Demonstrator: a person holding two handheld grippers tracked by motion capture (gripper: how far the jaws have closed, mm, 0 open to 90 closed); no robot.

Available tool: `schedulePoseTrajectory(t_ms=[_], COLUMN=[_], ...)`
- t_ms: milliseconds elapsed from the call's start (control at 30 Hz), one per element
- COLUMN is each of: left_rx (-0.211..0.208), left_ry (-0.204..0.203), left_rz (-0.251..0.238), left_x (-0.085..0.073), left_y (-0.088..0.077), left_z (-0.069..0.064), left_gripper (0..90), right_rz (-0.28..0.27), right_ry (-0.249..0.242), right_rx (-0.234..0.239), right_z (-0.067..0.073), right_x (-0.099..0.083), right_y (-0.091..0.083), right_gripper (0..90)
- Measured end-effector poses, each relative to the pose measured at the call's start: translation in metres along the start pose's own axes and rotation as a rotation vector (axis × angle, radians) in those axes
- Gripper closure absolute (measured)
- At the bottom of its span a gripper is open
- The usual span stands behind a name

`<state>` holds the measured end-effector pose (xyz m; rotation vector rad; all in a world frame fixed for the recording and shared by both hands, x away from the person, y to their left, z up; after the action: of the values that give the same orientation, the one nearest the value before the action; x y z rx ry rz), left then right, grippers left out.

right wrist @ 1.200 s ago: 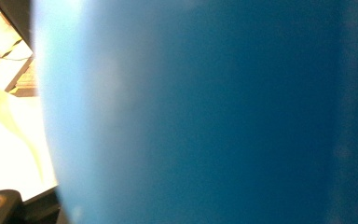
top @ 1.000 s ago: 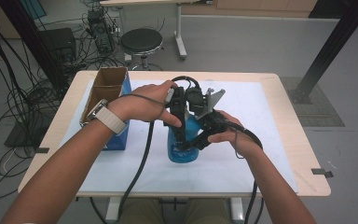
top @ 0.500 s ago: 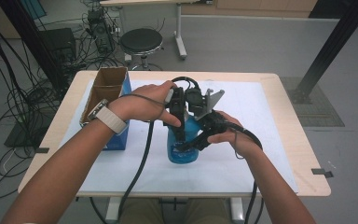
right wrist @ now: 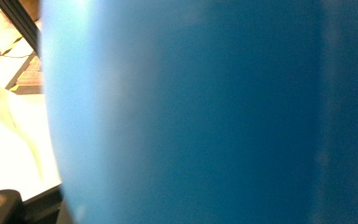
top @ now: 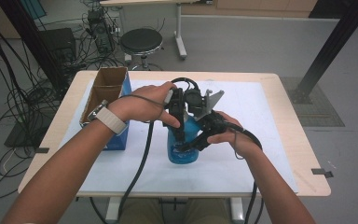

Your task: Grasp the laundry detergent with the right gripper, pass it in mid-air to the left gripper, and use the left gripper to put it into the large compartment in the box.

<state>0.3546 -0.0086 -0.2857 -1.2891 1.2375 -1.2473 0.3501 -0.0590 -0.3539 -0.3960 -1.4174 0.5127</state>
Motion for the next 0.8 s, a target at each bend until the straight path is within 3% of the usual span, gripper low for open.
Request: schedulePoseTrajectory(t_ms=[133, 167, 200, 300, 800], left_rx=[0.005, 0.004, 0.005, 0.003, 0.0], left_ry=[0.012, 0.011, 0.01, 0.009, 0.005], left_rz=[-0.004, -0.005, -0.004, -0.004, -0.008], left_x=[-0.0007, -0.0007, -0.0008, -0.0007, -0.0014], left_y=[-0.0001, -0.0001, 0.0, -0.0002, 0.001], left_z=[-0.0004, -0.0003, -0.0003, -0.0002, -0.0001], left_gripper=[37.1, 37.1, 37.1, 37.1, 37.1], right_rz=[-0.006, 0.004, 0.005, 0.001, 0.006], right_ry=[-0.002, -0.03, -0.036, -0.017, -0.023], right_rx=[0.003, -0.03, -0.034, -0.016, -0.019], right_z=[0.0008, -0.0041, -0.0049, -0.0021, -0.0032], right_x=[0.0011, -0.0001, -0.0003, 0.0002, -0.0004], right_y=[0.0005, 0.0004, 0.0005, 0.0002, 0.0006], right_gripper=[42.8, 42.8, 42.8, 42.8, 42.8])
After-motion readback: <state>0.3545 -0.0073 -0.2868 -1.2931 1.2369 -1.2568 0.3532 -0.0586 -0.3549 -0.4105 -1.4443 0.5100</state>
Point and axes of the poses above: each handheld gripper's, and its own axes: y roughly forward along the jaws, x roughly out of its top, z roughly to its left, the point moved 7 cm from there along y, roughly forward along the jaws, and after that the axes turned 2 degrees about -x, right-handed, at the moved point
